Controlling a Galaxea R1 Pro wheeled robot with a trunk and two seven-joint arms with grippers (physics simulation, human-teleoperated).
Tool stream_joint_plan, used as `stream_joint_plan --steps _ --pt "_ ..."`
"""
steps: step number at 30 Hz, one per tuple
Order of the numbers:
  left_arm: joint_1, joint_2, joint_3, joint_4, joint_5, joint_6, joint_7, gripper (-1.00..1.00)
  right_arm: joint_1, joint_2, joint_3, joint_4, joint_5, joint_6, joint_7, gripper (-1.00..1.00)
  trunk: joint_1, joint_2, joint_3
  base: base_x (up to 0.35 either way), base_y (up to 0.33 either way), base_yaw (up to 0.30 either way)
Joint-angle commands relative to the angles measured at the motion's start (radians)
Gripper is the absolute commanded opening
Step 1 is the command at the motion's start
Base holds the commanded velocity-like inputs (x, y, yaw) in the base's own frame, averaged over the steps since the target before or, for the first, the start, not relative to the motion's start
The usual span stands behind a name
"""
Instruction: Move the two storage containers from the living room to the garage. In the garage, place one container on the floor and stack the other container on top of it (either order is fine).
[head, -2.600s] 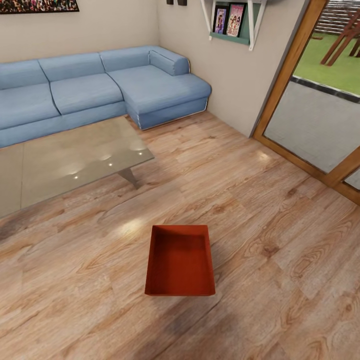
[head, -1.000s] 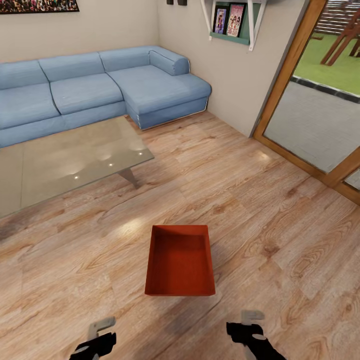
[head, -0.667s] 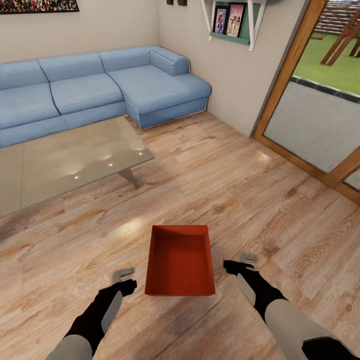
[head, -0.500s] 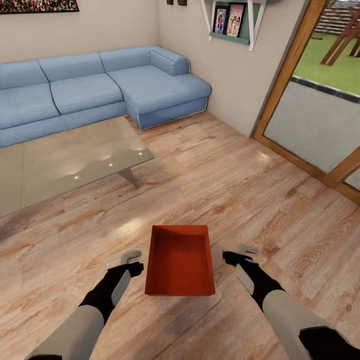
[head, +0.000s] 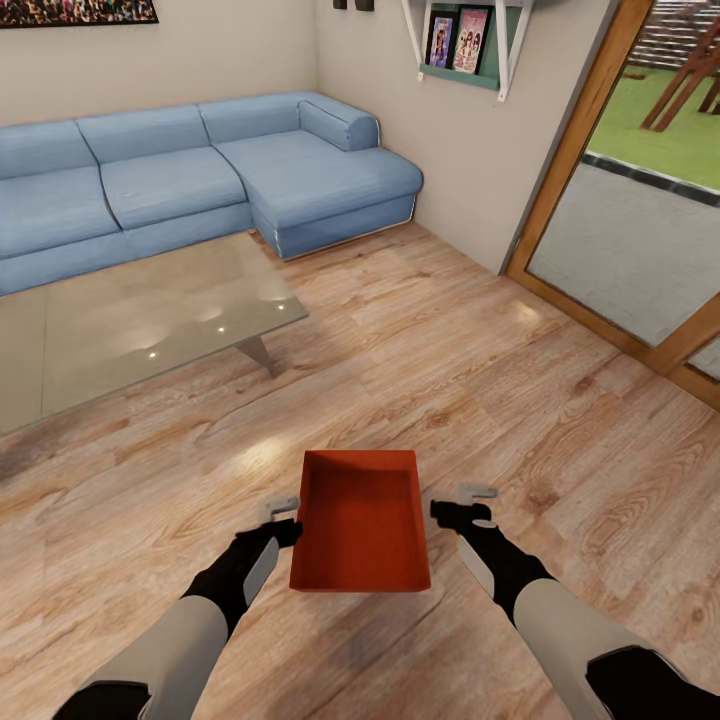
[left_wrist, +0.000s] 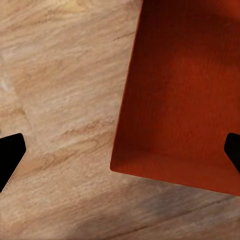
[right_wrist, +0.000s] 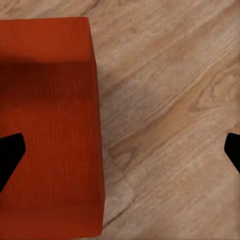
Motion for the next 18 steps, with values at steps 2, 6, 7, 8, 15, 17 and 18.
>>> stream_joint_plan --steps 2,6,7,8,15,17,18 --pt "0.000 0.000 0.000 0.000 -0.016 0.001 0.005 1.00 0.000 -0.002 0.012 0.002 -0.009 0.006 -0.006 1.00 0.000 0.000 -0.001 0.000 0.000 0.000" --pt "0.000 -0.004 0.001 -0.004 -0.055 -0.002 0.004 1.00 0.001 -0.003 0.013 0.013 -0.012 0.006 -0.005 1.00 0.000 0.000 -0.001 0.000 0.000 0.000" --pt "0.000 -0.005 0.001 -0.005 -0.057 -0.003 0.005 1.00 0.001 -0.003 0.013 0.017 -0.012 0.006 -0.005 1.00 0.000 0.000 -0.001 0.000 0.000 0.000" --pt "0.000 -0.005 0.001 -0.007 -0.058 -0.003 0.005 1.00 0.001 -0.003 0.013 0.023 -0.013 0.005 -0.005 1.00 0.000 0.000 -0.001 0.000 0.000 0.000" --pt "0.000 -0.011 0.005 -0.019 -0.063 -0.007 0.006 1.00 0.001 -0.002 0.014 0.113 -0.011 -0.022 -0.005 1.00 0.000 0.000 -0.001 0.000 0.000 0.000" --pt "0.000 -0.015 0.006 -0.019 -0.064 -0.020 0.006 1.00 0.001 0.000 0.014 0.127 -0.011 -0.030 -0.005 1.00 0.000 0.000 -0.001 0.000 0.000 0.000" --pt "0.000 -0.016 0.006 -0.019 -0.064 -0.027 0.006 1.00 0.001 0.001 0.014 0.130 -0.011 -0.032 -0.005 1.00 0.000 0.000 -0.001 0.000 0.000 0.000"
